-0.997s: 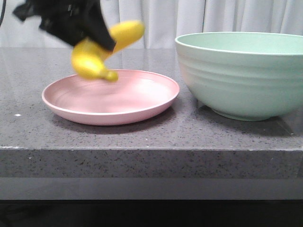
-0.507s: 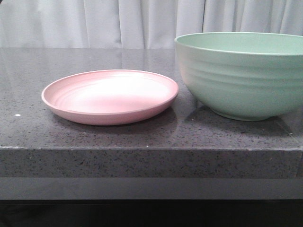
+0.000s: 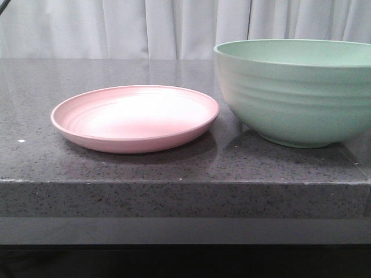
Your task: Transfer banana from pink plate to green bowl
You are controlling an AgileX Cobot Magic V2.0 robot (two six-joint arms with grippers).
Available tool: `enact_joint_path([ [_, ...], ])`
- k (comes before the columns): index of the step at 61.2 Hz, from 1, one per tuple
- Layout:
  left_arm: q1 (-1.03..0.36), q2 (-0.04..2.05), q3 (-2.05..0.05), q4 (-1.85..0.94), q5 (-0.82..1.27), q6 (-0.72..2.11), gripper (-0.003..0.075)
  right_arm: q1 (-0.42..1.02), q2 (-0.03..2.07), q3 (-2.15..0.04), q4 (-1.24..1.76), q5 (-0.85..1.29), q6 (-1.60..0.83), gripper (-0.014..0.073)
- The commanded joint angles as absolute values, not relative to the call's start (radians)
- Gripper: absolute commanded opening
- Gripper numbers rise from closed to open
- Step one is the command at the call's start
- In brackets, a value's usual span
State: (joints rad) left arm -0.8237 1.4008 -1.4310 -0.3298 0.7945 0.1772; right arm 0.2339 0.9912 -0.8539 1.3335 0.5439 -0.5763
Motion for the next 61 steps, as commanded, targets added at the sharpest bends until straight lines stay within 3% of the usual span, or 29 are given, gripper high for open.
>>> enact_joint_path([
  [1, -0.835, 1.363, -1.467, -0.356, 0.724, 0.178, -0.0004, 0.235, 1.023, -0.906, 1.465, 0.573, -0.67, 0.0643],
  [8, -0.835, 1.363, -1.467, -0.356, 0.724, 0.178, -0.0004, 0.235, 1.051, -0.909, 1.511, 0.595, -0.698, 0.0616],
  [13, -0.835, 1.363, -1.467, -0.356, 0.724, 0.178, -0.0003, 0.235, 1.06, -0.909, 1.512, 0.605, -0.698, 0.0513],
  [22, -0.835, 1.363, -1.467, -0.355, 0.724, 0.178, 0.0001, 0.235, 1.062, -0.909, 1.518, 0.609, -0.698, 0.0223],
  [30, -0.835, 1.363, -1.467, -0.353, 0.724, 0.186, 0.0025, 0.234, 1.062, -0.909, 1.518, 0.608, -0.698, 0.0124],
  [34, -0.835, 1.363, -1.467, -0.353, 0.724, 0.201, 0.0113, 0.234, 1.062, -0.911, 1.518, 0.603, -0.702, 0.0124],
  [47, -0.835, 1.363, -1.467, -0.344, 0.695, 0.204, 0.0554, 0.234, 1.073, -0.937, 1.491, 0.562, -0.849, 0.0124],
  [51, -0.835, 1.363, -1.467, -0.323, 0.68, 0.204, 0.0613, 0.233, 1.097, -0.985, 1.435, 0.55, -0.904, 0.0124],
  [61, -0.813, 1.363, -1.467, -0.316, 0.672, 0.204, 0.0597, 0.228, 1.191, -1.164, 1.174, 0.529, -0.929, 0.0133],
])
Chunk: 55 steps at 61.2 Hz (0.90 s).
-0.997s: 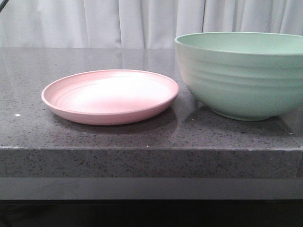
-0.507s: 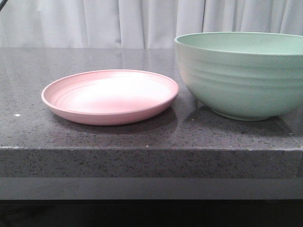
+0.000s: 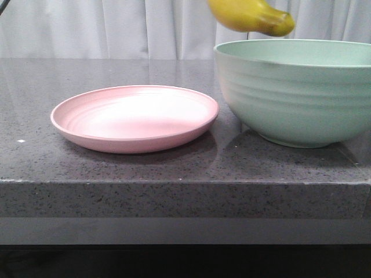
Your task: Transfer banana from pink plate to green bowl
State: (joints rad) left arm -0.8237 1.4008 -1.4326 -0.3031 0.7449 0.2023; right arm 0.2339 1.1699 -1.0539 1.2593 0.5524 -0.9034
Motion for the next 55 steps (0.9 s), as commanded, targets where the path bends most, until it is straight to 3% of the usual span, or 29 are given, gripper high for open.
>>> enact_joint_path([
  [1, -0.81, 1.363, -1.467, -0.316, 0.672, 0.204, 0.0597, 0.225, 1.203, -1.183, 1.141, 0.529, -0.929, 0.0133],
  [13, -0.779, 1.363, -1.467, -0.316, 0.672, 0.204, 0.0597, 0.175, 1.315, -1.28, 0.91, 0.52, -0.929, 0.0133],
  [33, -0.774, 1.363, -1.467, -0.316, 0.664, 0.204, 0.0597, 0.154, 1.429, -1.28, 0.878, 0.648, -0.926, 0.014],
  [49, -0.772, 1.363, -1.467, -0.316, 0.664, 0.204, 0.0597, 0.154, 1.43, -1.28, 0.878, 0.665, -0.895, 0.0473],
  [55, -0.772, 1.363, -1.467, -0.316, 0.664, 0.204, 0.0597, 0.152, 1.427, -1.285, 0.868, 0.668, -0.842, 0.0499],
])
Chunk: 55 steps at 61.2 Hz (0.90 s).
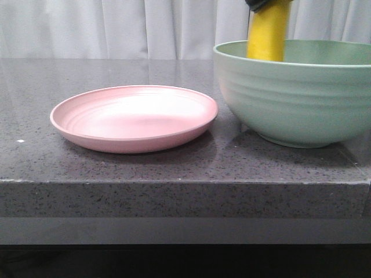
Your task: Transfer banana from pink plate to green bowl
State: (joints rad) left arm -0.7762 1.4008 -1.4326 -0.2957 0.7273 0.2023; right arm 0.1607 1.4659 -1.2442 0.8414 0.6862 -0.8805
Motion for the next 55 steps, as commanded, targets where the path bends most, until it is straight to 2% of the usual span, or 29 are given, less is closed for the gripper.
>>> enact_joint_path([
  [1, -0.772, 1.363, -1.467, -0.316, 0.664, 0.204, 0.0597, 0.151, 1.426, -1.287, 0.856, 0.672, -0.828, 0.0499],
  [12, -0.77, 1.363, -1.467, -0.25, 0.633, 0.162, 0.0582, 0.139, 1.426, -1.373, 0.607, 0.789, -0.468, 0.0477],
  [19, -0.719, 1.363, -1.467, -0.14, 0.605, 0.074, 0.0498, 0.139, 1.426, -1.464, 0.359, 0.918, -0.172, 0.038],
  [22, -0.687, 1.363, -1.467, -0.109, 0.605, 0.046, 0.0453, 0.139, 1.426, -1.505, 0.273, 0.979, -0.087, 0.0314],
  [29, -0.569, 1.363, -1.467, -0.097, 0.623, 0.033, 0.03, 0.139, 1.426, -1.579, 0.165, 1.098, -0.023, 0.016],
  [34, -0.464, 1.363, -1.467, -0.099, 0.647, 0.033, 0.0137, 0.139, 1.426, -1.599, 0.149, 1.146, -0.023, 0.0025],
  [39, -0.371, 1.363, -1.467, -0.099, 0.685, 0.033, -0.0024, 0.139, 1.426, -1.598, 0.145, 1.166, -0.023, -0.0074],
  [47, -0.253, 1.342, -1.45, -0.099, 0.714, 0.029, -0.002, 0.139, 1.407, -1.589, 0.136, 1.146, -0.023, -0.0058],
  [55, -0.16, 1.243, -1.356, -0.106, 0.672, 0.027, -0.002, 0.139, 1.301, -1.499, 0.136, 1.017, -0.023, -0.0058],
])
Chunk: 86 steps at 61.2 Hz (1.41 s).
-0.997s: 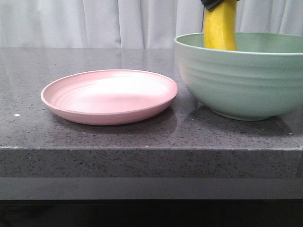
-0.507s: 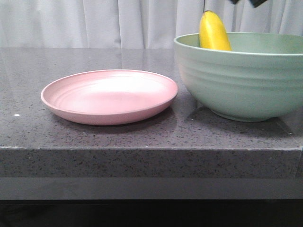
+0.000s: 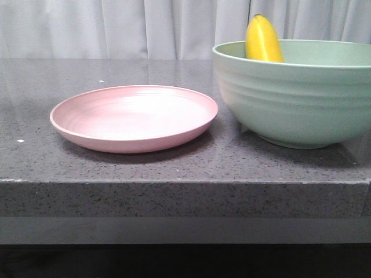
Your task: Transfer banana from pink plate to green bowl
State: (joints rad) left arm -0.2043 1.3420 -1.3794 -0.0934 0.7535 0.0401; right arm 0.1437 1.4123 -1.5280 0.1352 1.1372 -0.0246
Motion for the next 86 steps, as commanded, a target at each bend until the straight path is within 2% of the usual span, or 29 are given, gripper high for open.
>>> enact_joint_path([
  [1, -0.153, 1.229, -1.34, -0.106, 0.662, 0.027, -0.002, 0.139, 1.284, -1.482, 0.137, 0.998, -0.023, -0.0058],
  [8, -0.113, 1.085, -1.183, -0.106, 0.595, 0.027, -0.002, 0.14, 1.132, -1.31, 0.145, 0.845, -0.023, -0.0058],
  [29, -0.112, 0.618, -0.694, -0.111, 0.384, 0.027, -0.002, 0.142, 0.659, -0.721, 0.157, 0.463, -0.025, -0.0058],
  [44, -0.112, 0.294, -0.446, -0.113, 0.346, 0.027, -0.002, 0.142, 0.311, -0.429, 0.157, 0.365, -0.025, -0.0058],
  [59, -0.112, 0.169, -0.377, -0.115, 0.339, 0.027, -0.002, 0.142, 0.145, -0.36, 0.157, 0.358, -0.025, -0.0058],
  [86, -0.112, 0.169, -0.377, -0.115, 0.326, 0.027, -0.002, 0.142, 0.142, -0.36, 0.157, 0.357, -0.025, -0.0058],
])
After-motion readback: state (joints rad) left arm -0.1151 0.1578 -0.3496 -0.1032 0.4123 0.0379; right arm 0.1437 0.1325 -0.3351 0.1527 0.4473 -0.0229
